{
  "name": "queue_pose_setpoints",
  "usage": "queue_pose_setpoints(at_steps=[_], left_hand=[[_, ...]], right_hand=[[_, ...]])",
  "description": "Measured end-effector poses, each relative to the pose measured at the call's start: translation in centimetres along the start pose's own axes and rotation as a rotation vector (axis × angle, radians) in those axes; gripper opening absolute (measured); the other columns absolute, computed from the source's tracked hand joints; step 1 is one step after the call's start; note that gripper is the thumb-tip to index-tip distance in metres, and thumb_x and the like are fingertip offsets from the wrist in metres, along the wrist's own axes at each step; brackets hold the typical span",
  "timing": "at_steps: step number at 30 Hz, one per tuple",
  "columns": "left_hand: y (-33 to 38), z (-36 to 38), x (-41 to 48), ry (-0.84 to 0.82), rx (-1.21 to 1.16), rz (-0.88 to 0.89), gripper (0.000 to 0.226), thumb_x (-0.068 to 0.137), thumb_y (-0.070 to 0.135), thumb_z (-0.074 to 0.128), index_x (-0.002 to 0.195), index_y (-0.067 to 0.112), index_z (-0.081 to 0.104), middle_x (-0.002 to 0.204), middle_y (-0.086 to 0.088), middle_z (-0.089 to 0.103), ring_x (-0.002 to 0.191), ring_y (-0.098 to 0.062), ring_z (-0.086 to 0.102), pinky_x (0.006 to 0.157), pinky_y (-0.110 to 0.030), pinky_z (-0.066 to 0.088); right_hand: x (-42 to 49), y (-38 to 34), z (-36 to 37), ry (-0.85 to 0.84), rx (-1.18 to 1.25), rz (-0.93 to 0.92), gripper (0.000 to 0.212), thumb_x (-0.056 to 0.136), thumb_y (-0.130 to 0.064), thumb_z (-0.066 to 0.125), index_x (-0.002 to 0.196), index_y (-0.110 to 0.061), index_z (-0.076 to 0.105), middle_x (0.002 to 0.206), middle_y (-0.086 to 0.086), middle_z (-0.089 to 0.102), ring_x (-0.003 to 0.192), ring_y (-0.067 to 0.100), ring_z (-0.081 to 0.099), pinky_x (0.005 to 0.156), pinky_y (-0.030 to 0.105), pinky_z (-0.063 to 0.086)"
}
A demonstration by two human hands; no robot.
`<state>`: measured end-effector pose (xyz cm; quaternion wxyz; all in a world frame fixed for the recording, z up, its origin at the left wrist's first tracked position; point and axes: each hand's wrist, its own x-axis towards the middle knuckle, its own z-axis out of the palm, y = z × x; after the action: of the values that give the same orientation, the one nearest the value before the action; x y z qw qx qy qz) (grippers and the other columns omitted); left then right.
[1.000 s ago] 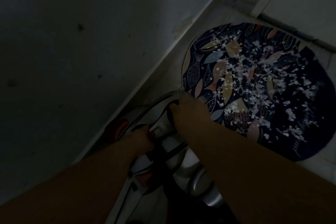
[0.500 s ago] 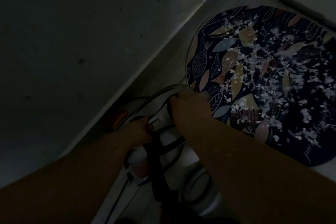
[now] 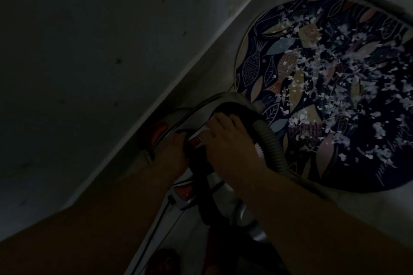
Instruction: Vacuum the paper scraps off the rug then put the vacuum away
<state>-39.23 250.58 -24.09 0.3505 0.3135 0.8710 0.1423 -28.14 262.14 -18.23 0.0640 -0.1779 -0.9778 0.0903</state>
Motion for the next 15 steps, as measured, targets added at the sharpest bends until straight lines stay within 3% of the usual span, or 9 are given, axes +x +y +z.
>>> queue_pose_setpoints(at_steps=[2,5,8,10,11,13,14,15], left_hand=[[-0.5,-0.2,-1.0,0.072,0.021,0.055,0.067,0.085,0.010,0.064,0.144,0.001,0.032,0.149,-0.020,0.032,0.139,-0.034,0.027,0.117,-0.036,0.015],[-2.3,0.4,-2.5,0.007,-0.066,0.057,0.072,0.090,0.014,0.056,0.147,0.000,0.013,0.155,-0.021,0.010,0.145,-0.033,0.010,0.120,-0.039,0.005],[-3.3,0.9,-3.9,-0.047,-0.036,0.031,0.080,0.091,0.007,0.055,0.149,0.007,0.000,0.158,-0.012,-0.003,0.147,-0.025,0.001,0.116,-0.027,0.000],[-3.8,1.2,-4.8,-0.044,-0.055,0.020,0.083,0.091,0.006,0.055,0.149,0.011,-0.004,0.158,-0.010,-0.008,0.147,-0.023,-0.001,0.114,-0.024,0.001],[-4.0,1.5,-5.1,-0.054,-0.073,0.016,0.084,0.091,0.007,0.055,0.149,0.012,-0.005,0.158,-0.010,-0.010,0.147,-0.023,-0.002,0.115,-0.025,0.002],[-4.2,1.4,-6.0,-0.101,-0.064,0.004,0.085,0.091,0.009,0.056,0.149,0.011,-0.005,0.157,-0.011,-0.011,0.147,-0.025,-0.004,0.116,-0.029,0.000],[-4.1,1.3,-6.4,-0.119,-0.068,0.004,0.087,0.090,0.009,0.059,0.149,0.010,-0.006,0.157,-0.012,-0.011,0.147,-0.025,-0.005,0.116,-0.030,0.000],[-4.0,1.1,-6.7,-0.122,-0.079,-0.001,0.091,0.089,0.009,0.062,0.149,0.011,-0.006,0.157,-0.012,-0.012,0.146,-0.024,-0.005,0.117,-0.030,0.000]], right_hand=[[-2.0,-1.8,1.3,-0.141,0.063,0.023,0.031,0.065,-0.017,0.082,0.094,-0.013,0.073,0.087,0.008,0.068,0.081,0.027,0.063,0.067,0.035,0.050],[-4.9,-3.8,4.1,-0.430,0.125,0.253,0.056,0.091,-0.039,0.058,0.140,-0.013,0.048,0.113,0.012,0.063,0.097,0.029,0.061,0.074,0.035,0.050],[-7.4,-6.1,5.6,-0.400,0.231,0.453,0.088,0.087,-0.059,0.049,0.152,-0.004,0.025,0.093,0.014,0.068,0.071,0.024,0.065,0.056,0.031,0.051],[-8.4,-6.8,5.8,-0.541,0.344,0.558,0.094,0.095,-0.049,0.051,0.152,-0.012,-0.014,0.096,0.011,0.065,0.066,0.016,0.057,0.057,0.024,0.044],[-8.8,-7.0,5.5,-0.668,0.396,0.608,0.094,0.097,-0.040,0.052,0.150,-0.016,-0.022,0.090,0.008,0.062,0.059,0.011,0.048,0.052,0.021,0.036],[-9.0,-7.5,4.7,-0.592,0.302,0.620,0.089,0.097,-0.025,0.054,0.152,-0.018,-0.015,0.078,0.004,0.055,0.054,0.009,0.040,0.045,0.020,0.026],[-9.2,-7.7,4.4,-0.441,0.252,0.609,0.089,0.093,-0.019,0.060,0.153,-0.016,-0.006,0.081,0.007,0.059,0.057,0.011,0.048,0.045,0.019,0.028],[-9.2,-7.7,4.0,-0.392,0.215,0.604,0.090,0.091,-0.016,0.063,0.154,-0.015,0.000,0.090,0.011,0.064,0.065,0.015,0.058,0.050,0.020,0.034]])
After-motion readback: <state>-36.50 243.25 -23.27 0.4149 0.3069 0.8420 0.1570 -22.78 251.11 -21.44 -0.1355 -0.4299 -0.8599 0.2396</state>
